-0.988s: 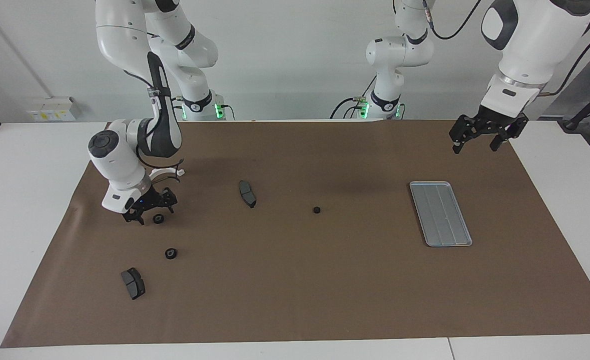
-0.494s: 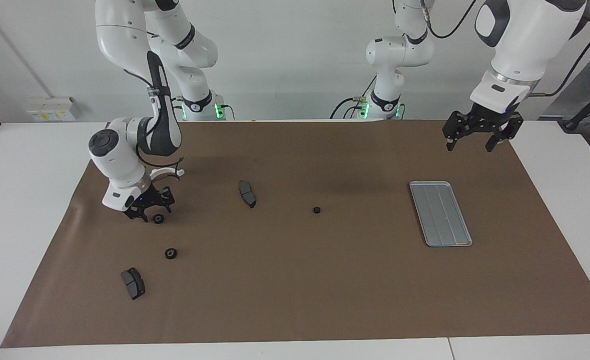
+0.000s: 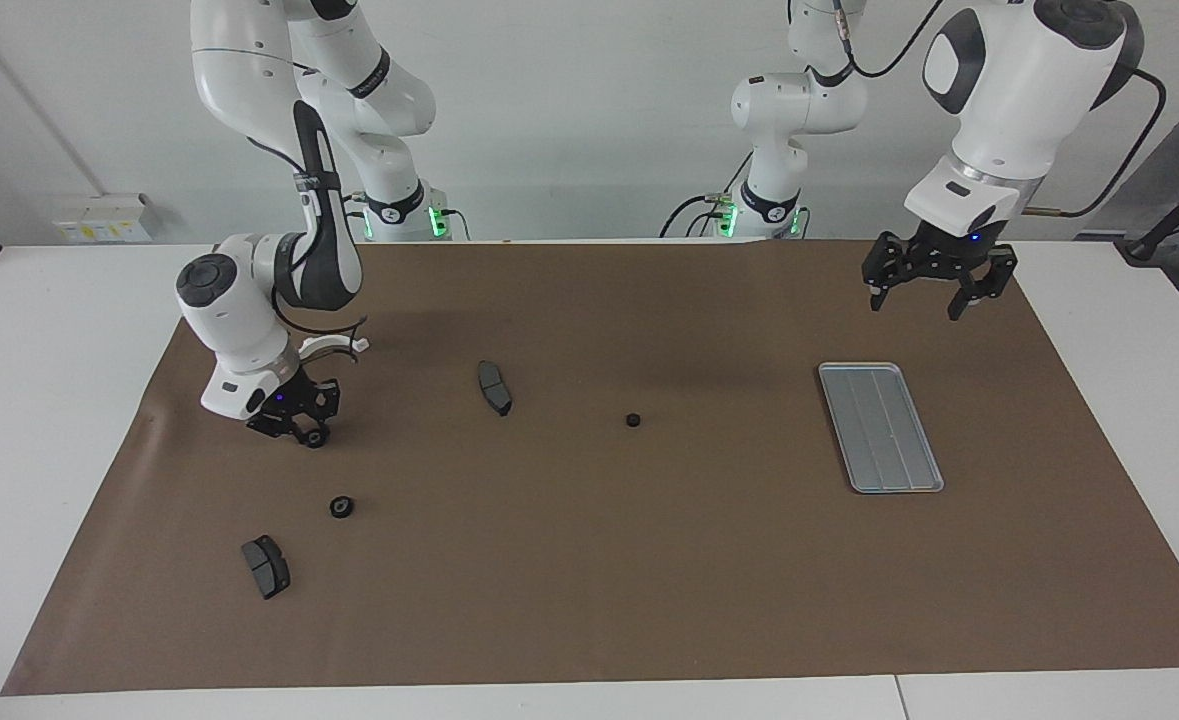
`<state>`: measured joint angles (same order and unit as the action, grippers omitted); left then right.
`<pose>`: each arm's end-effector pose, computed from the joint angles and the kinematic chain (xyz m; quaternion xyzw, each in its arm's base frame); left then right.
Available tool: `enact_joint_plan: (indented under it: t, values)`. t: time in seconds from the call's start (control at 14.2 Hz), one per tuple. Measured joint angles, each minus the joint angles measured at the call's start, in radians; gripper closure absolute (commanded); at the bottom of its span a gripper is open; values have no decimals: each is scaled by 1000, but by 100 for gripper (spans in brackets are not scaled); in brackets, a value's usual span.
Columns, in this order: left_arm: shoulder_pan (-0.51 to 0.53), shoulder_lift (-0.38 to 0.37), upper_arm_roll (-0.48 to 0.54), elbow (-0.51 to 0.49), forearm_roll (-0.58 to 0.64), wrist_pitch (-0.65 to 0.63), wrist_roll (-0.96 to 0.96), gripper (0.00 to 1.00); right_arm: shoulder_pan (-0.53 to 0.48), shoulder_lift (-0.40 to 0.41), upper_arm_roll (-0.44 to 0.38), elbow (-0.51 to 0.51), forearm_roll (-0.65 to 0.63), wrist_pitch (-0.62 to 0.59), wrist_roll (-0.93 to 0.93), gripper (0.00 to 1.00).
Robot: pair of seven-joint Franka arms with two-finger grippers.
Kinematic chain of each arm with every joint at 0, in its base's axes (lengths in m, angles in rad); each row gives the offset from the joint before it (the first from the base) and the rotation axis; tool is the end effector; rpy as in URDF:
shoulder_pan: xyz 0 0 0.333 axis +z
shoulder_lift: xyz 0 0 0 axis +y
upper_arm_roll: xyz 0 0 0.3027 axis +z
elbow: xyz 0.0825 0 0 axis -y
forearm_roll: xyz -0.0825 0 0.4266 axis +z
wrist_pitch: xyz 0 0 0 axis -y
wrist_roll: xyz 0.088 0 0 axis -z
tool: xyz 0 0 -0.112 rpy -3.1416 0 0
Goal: Pick bearing gear from pile to tray
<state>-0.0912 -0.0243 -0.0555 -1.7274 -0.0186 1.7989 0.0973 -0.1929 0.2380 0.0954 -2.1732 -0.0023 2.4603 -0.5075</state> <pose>0.6004 -0.0907 0.5600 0.9916 -0.1199 0.0476 0.0097 0.5883 -0.0570 0.2381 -0.9789 -0.2028 -0.0271 0.0025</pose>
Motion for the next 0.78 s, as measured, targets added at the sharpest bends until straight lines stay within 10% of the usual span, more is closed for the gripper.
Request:
enact_joint_plan:
  t: [0.35, 0.78]
  values:
    - [-174, 32, -7, -35, -44, 94, -291, 0, 3, -3, 5, 9, 3, -2, 14, 100]
    - [-326, 270, -3, 176, -56, 108, -483, 0, 42, -89, 31, 110, 4, -156, 253, 100]
